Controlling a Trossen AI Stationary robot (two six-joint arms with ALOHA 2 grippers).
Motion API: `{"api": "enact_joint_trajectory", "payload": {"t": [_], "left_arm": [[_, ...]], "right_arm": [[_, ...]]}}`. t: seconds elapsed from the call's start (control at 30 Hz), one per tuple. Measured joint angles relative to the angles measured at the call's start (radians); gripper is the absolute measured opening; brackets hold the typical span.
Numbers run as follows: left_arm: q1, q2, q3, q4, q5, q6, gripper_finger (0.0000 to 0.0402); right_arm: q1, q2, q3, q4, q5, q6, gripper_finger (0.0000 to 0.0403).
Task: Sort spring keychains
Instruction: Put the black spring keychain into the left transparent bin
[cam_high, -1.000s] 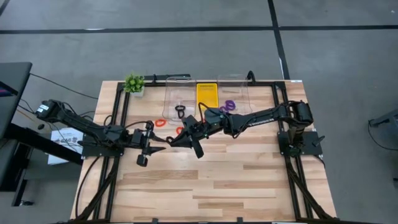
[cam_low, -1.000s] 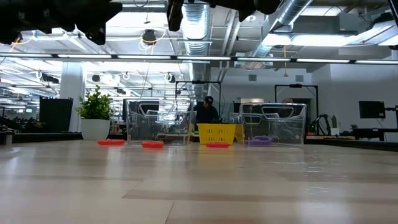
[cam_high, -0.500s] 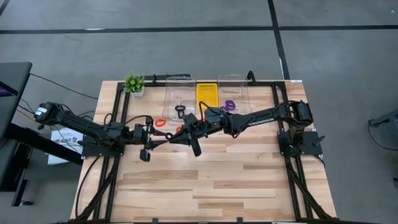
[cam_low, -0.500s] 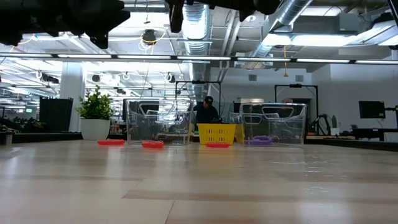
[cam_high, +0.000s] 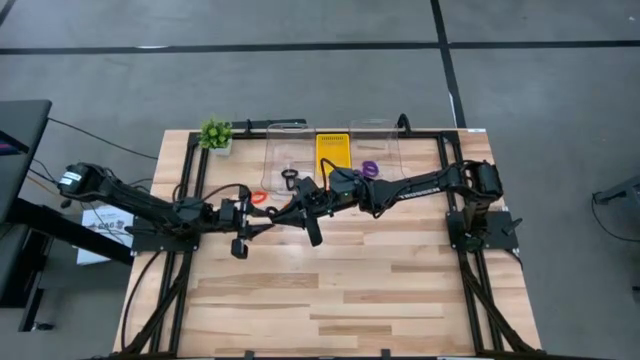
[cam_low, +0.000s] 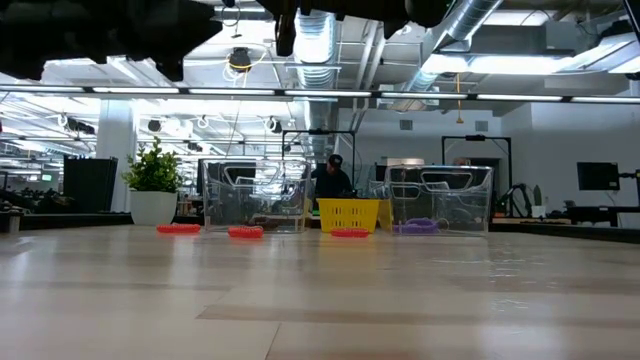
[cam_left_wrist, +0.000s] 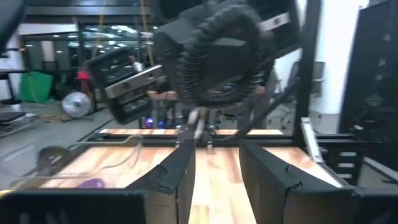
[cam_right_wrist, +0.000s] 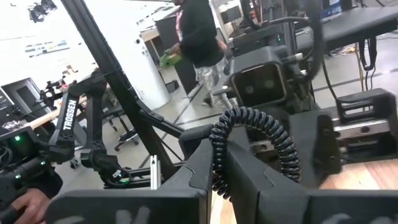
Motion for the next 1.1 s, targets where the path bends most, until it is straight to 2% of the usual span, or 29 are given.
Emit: {"api": "enact_joint_trajectory", "payload": {"t": [0.33,0.43,0.7,1.1], "left_arm": [[0.091,0.043,0.000,0.021,-0.011,-0.126,0.0122],[0.092,0.043,0.000,0.052,0.011,-0.130,0.0122],[0.087,0.043,0.000,0.084,0.147,-0.130,0.0122],[0.069,0.043,0.000,0.088,0.163,-0.131,0.0122]], "right_arm": [[0.012,0.000,0.000,-0.001,-0.001,0.000,0.0024],[0.011,0.000,0.000,-0.001,0.000,0.000,0.0027],[0.000,0.000,0.000,-0.002,-0.001,-0.009,0.0025],[-0.011,0.000,0.000,-0.003,-0.001,-0.019,0.0025]]}}
